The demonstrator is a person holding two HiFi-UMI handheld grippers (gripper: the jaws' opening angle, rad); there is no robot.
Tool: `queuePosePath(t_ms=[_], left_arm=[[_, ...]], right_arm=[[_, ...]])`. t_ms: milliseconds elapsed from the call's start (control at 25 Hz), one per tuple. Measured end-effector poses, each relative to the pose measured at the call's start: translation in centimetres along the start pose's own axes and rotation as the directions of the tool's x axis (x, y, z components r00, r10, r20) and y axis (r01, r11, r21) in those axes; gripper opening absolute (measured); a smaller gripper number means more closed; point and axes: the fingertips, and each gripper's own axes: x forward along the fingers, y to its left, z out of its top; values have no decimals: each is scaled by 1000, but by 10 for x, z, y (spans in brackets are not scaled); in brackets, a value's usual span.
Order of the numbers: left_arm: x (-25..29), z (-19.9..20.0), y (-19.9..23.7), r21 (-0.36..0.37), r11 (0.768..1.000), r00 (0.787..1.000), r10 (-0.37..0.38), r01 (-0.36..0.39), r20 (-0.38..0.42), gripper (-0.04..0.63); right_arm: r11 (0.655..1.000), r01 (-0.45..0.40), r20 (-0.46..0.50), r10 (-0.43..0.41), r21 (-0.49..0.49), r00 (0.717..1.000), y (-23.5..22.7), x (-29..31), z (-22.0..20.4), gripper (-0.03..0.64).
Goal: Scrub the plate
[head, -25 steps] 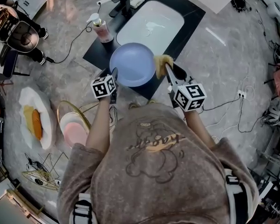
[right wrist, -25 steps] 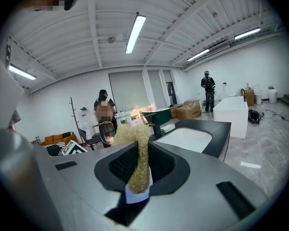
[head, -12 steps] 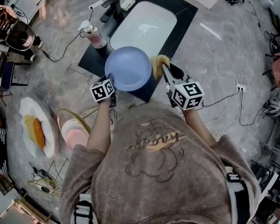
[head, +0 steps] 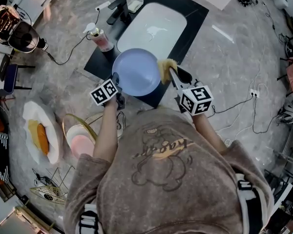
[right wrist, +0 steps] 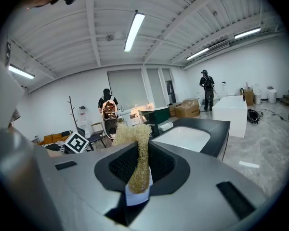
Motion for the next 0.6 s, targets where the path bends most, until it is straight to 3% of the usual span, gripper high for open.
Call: queuePosePath(t_ms=[320,600], left_arm=[[-20,17,-43,23,996,996,-88,88,20,32],[-44,28,-96,48,980,980,-193,191,39,32]], right_arm=[[994,-51,-8,51,-102,999,10,11,11,51],[958,-144,-54,134,-250,989,44,42,15,51]])
